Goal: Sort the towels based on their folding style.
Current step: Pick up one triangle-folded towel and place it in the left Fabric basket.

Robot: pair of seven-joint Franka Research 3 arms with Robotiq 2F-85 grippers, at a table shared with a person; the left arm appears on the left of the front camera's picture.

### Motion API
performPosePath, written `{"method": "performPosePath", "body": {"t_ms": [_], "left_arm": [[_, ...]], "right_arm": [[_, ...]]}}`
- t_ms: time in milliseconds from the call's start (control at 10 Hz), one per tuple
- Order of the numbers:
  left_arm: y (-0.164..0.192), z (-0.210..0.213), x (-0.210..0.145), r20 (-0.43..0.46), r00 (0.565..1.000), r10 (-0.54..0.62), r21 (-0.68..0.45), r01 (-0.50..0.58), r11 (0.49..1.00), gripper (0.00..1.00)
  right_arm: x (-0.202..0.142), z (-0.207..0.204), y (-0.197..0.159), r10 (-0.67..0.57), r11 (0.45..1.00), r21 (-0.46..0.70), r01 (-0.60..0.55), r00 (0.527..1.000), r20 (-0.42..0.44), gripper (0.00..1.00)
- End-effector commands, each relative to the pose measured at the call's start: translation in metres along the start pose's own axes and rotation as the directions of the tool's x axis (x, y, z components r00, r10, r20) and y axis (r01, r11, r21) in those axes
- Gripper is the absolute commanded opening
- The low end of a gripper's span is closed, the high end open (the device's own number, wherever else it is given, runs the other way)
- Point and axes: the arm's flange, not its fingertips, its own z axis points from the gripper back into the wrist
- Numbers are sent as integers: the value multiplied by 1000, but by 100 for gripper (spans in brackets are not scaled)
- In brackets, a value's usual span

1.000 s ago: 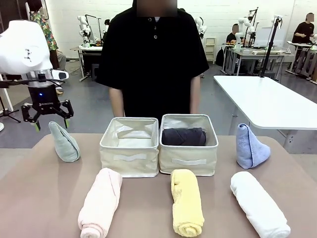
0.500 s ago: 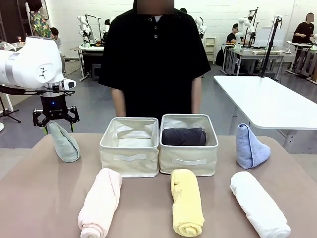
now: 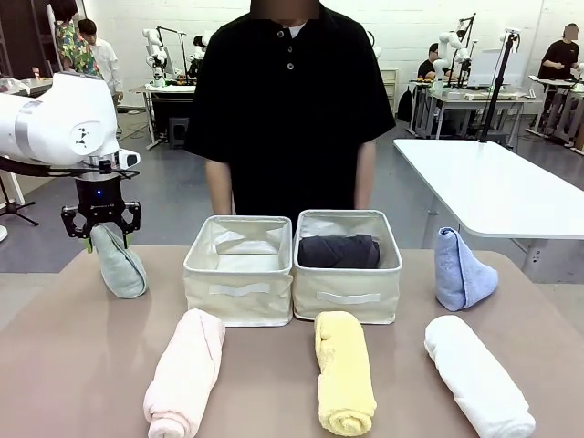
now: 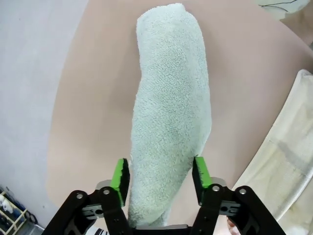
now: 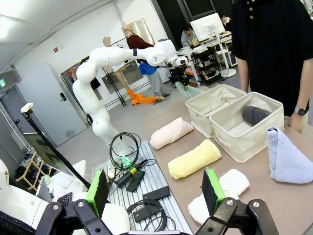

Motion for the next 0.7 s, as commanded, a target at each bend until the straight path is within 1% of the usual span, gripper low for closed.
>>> {"method": "performPosePath", "body": {"t_ms": [0, 100, 200, 300, 500, 600], "left_arm": [[5, 7, 4, -14, 1000, 4, -6, -4, 1000, 0], [6, 8, 4, -15, 1000, 7, -5, -7, 1000, 0], [6, 9, 3, -22, 1000, 9, -6, -9, 1000, 10], [5, 9, 3, -25, 1000, 8, -6, -8, 1000, 1], [8, 11, 3, -29, 1000, 1, -1, -1, 1000, 0], [13, 19, 3, -26, 1000, -16, -3, 16, 1000, 0]], "right_arm": [[1, -1, -1, -6, 1000, 6, 6, 1000, -2, 100], [1, -1, -1, -6, 1000, 6, 6, 1000, -2, 100], [1, -1, -1, -6, 1000, 6, 6, 1000, -2, 100], [1, -1, -1, -6, 1000, 6, 6, 1000, -2, 100], [1, -1, -1, -6, 1000, 6, 6, 1000, -2, 100], [1, -1, -1, -6, 1000, 6, 6, 1000, -2, 100]]}}
